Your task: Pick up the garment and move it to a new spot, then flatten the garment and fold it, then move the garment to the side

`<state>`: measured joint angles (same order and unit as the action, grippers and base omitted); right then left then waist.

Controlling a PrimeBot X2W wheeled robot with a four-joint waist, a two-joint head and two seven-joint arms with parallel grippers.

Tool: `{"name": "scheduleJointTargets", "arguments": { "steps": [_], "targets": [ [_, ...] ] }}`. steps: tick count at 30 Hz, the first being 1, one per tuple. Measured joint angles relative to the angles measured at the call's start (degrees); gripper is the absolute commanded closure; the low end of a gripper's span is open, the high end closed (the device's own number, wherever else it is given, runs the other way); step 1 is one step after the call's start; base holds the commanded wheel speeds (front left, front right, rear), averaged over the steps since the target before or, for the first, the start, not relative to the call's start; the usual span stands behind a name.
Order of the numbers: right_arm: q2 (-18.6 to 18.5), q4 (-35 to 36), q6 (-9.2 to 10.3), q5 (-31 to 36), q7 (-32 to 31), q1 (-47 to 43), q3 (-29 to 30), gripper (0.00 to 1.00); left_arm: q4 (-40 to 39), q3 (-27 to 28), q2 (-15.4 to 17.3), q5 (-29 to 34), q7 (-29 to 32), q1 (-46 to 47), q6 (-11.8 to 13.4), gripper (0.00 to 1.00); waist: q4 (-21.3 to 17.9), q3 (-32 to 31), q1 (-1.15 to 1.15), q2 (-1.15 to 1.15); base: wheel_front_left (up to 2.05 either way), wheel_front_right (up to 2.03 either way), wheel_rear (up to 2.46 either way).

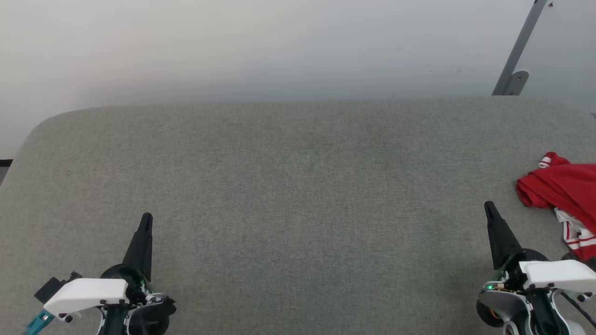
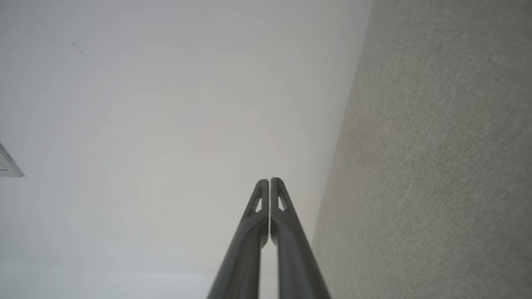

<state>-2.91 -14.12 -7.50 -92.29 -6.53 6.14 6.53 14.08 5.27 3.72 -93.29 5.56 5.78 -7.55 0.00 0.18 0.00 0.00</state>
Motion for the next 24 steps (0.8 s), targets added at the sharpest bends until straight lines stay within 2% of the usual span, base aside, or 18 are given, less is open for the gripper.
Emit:
{"name": "scheduleJointTargets", "arguments": {
  "steps": [24],
  "targets": [
    [0.00, -0.01, 0.00, 0.00, 0.00, 0.01, 0.00, 1.00, 0.01, 0.32, -0.18, 0.07, 0.24, 0.01, 0.00, 1.00, 0.00, 0.00, 0.00, 0.00, 0.00, 0.00, 0.00]
  ]
}}
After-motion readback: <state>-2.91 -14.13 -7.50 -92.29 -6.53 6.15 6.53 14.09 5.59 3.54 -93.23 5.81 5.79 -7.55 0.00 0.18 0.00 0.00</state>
